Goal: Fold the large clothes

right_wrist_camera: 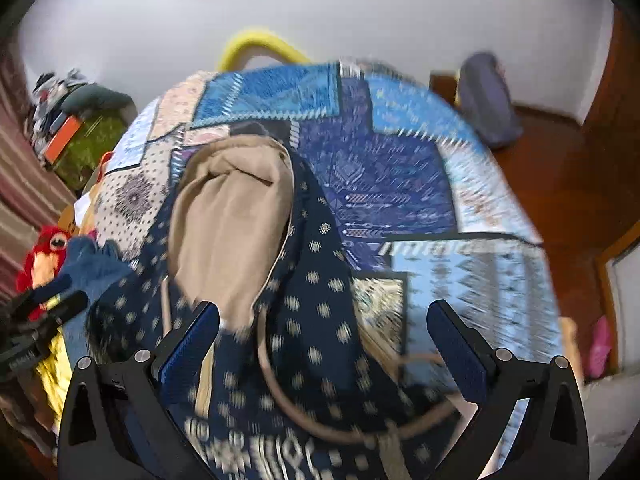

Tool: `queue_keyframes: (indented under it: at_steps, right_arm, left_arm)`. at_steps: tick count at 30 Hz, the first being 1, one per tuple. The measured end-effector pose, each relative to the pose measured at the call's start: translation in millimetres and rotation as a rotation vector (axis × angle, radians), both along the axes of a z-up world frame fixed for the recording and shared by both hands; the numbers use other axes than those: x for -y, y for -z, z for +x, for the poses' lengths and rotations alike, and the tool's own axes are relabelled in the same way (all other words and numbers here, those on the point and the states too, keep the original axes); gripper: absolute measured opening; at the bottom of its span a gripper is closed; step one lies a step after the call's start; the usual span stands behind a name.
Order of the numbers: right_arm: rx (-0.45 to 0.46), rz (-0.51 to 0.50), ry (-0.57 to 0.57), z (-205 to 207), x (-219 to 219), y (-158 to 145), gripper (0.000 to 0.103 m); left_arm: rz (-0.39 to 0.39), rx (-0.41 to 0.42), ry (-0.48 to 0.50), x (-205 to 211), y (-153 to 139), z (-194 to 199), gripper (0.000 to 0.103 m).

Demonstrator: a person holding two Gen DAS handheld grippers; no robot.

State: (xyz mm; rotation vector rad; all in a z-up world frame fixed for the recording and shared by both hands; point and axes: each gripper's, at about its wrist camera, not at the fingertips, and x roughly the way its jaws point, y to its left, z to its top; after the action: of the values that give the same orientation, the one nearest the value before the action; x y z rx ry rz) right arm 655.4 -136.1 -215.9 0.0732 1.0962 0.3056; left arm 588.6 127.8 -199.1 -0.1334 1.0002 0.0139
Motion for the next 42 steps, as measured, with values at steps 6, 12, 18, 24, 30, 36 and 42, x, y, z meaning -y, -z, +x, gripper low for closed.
queue_keyframes:
  at_steps: [6, 12, 18, 24, 30, 36, 42]
  right_arm:
    - [-0.052, 0.004, 0.020, 52, -14, 48, 0.091]
    - [-0.058, 0.052, -0.004, 68, -33, 68, 0.039]
    - [0.057, -0.046, -0.067, 49, -53, 54, 0.008]
    - [0.131, 0.029, -0.103, 12, -40, 10, 0.007]
    - [0.199, 0.061, -0.170, -52, -27, -42, 0.007]
    - [0.202, 0.086, -0.225, -134, -12, -60, 0.007]
    - [0.188, 0.060, -0.243, -211, 3, -46, 0.007]
  left_arm:
    - [-0.115, -0.065, -0.050, 1, 38, 46, 0.078]
    - [-0.212, -0.099, -0.106, 3, 64, 74, 0.078]
    - [-0.201, -0.060, -0.160, 2, 68, 73, 0.018]
    - [-0.160, 0.026, -0.074, 8, 16, 42, 0.014]
    - [-0.084, 0.108, 0.068, 29, -47, -22, 0.014]
    - [-0.075, 0.078, 0.151, 41, -58, -96, 0.014]
    - [-0.062, 0.009, 0.182, 42, -27, -152, 0.014]
